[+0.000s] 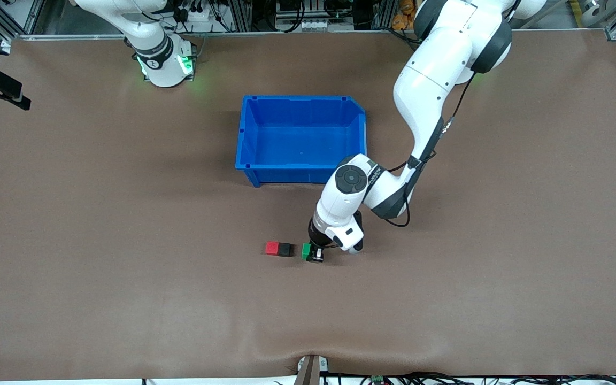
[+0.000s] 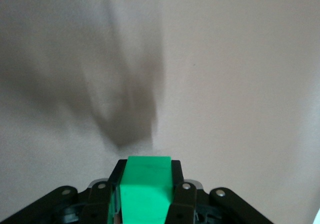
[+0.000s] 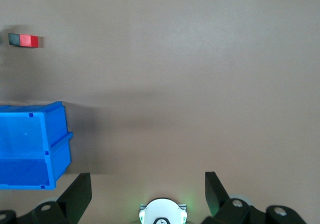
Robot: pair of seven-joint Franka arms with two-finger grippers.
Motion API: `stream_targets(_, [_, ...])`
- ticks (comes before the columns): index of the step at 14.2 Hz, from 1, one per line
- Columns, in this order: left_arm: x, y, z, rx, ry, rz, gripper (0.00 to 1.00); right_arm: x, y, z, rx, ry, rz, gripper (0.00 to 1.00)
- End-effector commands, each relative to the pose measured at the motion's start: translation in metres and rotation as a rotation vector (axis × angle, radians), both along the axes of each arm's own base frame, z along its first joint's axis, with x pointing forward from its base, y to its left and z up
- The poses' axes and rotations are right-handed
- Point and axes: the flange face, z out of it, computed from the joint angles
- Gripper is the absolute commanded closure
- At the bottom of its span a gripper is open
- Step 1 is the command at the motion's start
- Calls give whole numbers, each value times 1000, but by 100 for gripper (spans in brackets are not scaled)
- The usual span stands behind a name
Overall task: Attach green and red cubes to black cube
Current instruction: 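Lower the green cube beside the black cube and open the left gripper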
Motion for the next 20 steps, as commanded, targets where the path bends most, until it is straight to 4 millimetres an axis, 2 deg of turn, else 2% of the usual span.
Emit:
stream_targets(1, [3, -7, 1, -9, -23, 13, 100, 1, -4, 5, 23, 2, 7, 0])
stream_targets(3, [-4, -15, -3, -10, -22, 1, 100, 1, -4, 5, 23, 1, 5, 0])
stream_targets(15, [-16, -27, -25, -30, -45, -21, 100, 1, -3, 5, 24, 2, 5, 0])
stream_targets(16, [-15, -26, -24, -34, -52, -20, 87, 1, -3, 5, 24, 2, 5, 0])
stream_targets(18, [-10, -21, -25, -19, -75, -19, 0, 1, -3, 5, 24, 2, 5, 0])
stream_targets(20, [-16, -27, -26, -7, -82, -34, 0, 1, -2, 5, 26, 2, 7, 0])
